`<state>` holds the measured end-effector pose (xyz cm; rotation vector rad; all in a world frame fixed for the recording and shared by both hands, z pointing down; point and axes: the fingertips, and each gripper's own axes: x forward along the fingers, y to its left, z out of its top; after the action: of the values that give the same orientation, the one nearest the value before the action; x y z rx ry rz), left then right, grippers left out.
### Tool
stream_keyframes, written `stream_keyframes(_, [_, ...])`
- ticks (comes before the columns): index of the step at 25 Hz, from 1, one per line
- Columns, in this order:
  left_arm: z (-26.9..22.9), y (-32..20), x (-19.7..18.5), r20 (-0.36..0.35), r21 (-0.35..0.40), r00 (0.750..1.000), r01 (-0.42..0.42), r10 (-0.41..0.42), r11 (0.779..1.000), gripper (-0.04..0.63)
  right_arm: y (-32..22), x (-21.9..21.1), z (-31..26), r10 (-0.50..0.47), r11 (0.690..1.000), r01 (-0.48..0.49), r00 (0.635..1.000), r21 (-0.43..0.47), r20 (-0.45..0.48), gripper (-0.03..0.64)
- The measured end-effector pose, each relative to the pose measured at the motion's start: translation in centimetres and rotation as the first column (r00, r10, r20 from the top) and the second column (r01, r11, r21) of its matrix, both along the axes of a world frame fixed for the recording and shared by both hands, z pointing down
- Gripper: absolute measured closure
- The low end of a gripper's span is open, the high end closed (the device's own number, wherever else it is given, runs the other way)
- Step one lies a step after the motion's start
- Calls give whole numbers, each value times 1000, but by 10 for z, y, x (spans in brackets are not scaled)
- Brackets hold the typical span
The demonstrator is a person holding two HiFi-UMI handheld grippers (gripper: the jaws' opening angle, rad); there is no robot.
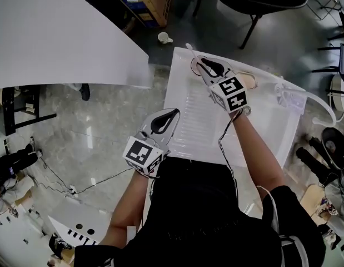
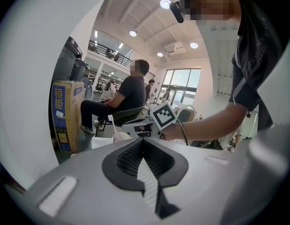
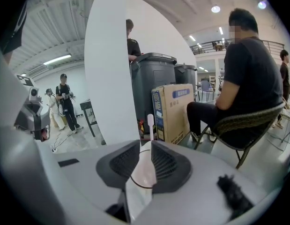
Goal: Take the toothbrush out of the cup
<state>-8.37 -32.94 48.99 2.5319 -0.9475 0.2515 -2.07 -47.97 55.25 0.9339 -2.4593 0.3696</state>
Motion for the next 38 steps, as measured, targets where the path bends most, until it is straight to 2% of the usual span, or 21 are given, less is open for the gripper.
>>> stream_keyframes(4, [4, 1, 0, 3, -11, 1000, 4, -4, 1000, 586, -6, 0, 8, 4, 1000, -4, 1000, -9, -8, 531])
stream_keyframes(16, [10, 6, -9, 12, -36, 999, 50, -49, 998, 586, -27, -10, 25, -22, 1000, 21, 998, -20, -62, 522])
stream_keyframes(22, [11, 4, -13, 18, -40, 998, 61, -61, 997, 586, -31, -15, 33, -45, 999, 44, 989, -11, -138, 522])
stream_keyframes(32, [13, 12, -16, 23, -53, 996, 91, -90, 994, 586, -31, -17, 38, -79, 997, 76, 987, -24, -142, 522])
stream_keyframes(36, [14, 15, -16, 26, -58, 995, 96, -94, 994, 586, -31, -17, 37, -91, 996, 86, 985, -36, -145, 527])
stream_keyframes(38, [13, 15, -16, 26, -57, 995, 96, -94, 994, 586, -32, -15, 37, -90, 996, 86, 984, -35, -152, 566])
